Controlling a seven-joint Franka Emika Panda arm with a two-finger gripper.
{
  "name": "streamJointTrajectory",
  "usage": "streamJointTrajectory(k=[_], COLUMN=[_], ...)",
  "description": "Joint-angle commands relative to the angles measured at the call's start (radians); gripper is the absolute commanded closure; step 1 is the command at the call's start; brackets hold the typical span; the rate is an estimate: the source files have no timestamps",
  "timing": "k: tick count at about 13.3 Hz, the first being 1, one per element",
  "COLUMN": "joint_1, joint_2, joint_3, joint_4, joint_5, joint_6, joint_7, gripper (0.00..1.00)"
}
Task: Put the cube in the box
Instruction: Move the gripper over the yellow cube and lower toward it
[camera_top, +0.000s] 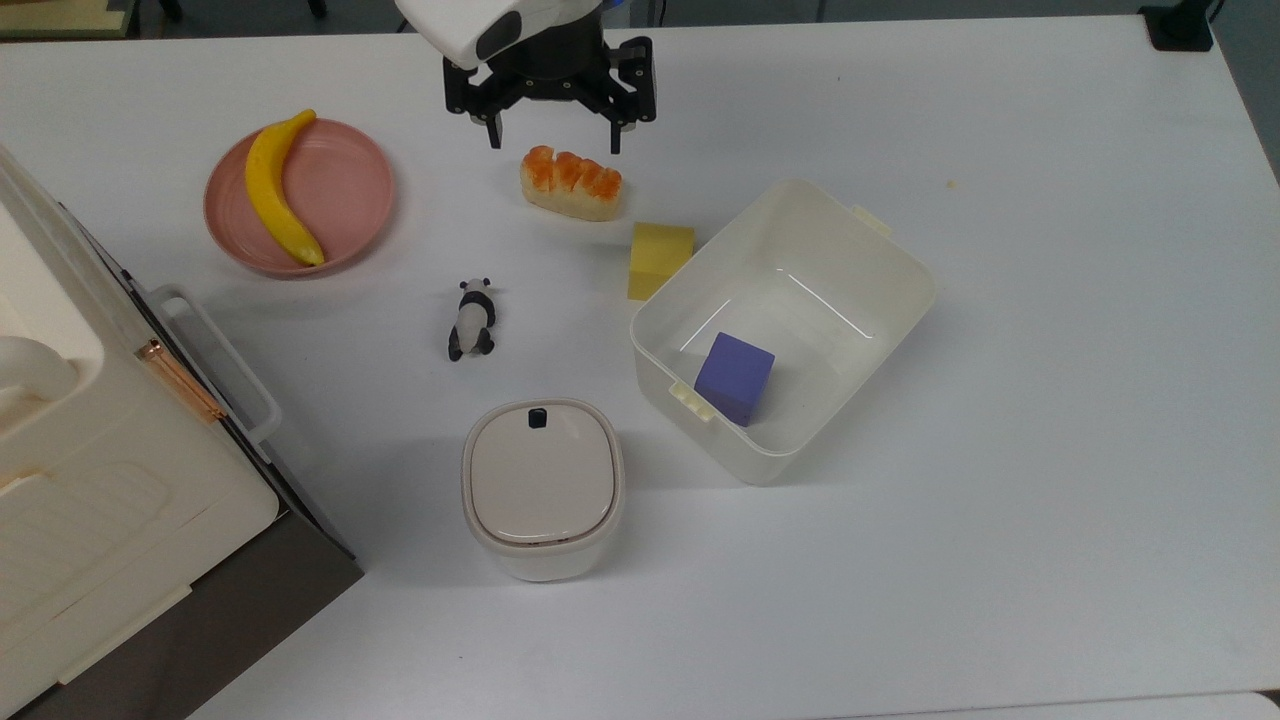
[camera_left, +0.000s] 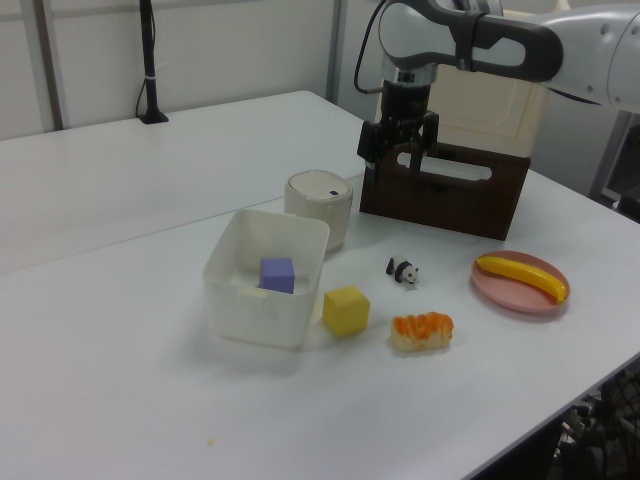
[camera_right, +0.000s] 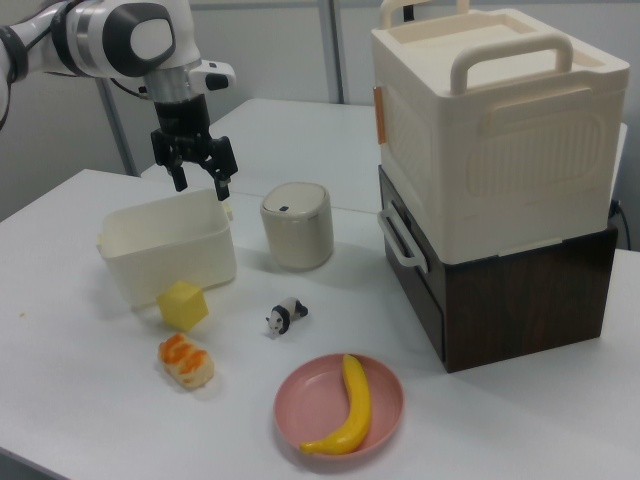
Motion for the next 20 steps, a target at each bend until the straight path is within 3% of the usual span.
streamJointTrajectory(k=[1, 14, 20], joint_1=[0.007, 0.007, 0.019], joint_2=[-0.021, -0.013, -0.008], joint_3=[-0.005, -0.003, 0.0], joint_4=[-0.025, -0.041, -0.141], joint_5=[-0.014, -0.007, -0.004], joint_6=[-0.007, -0.001, 0.016], joint_7=[0.02, -0.004, -0.222], gripper=[0.0, 0.0, 0.0])
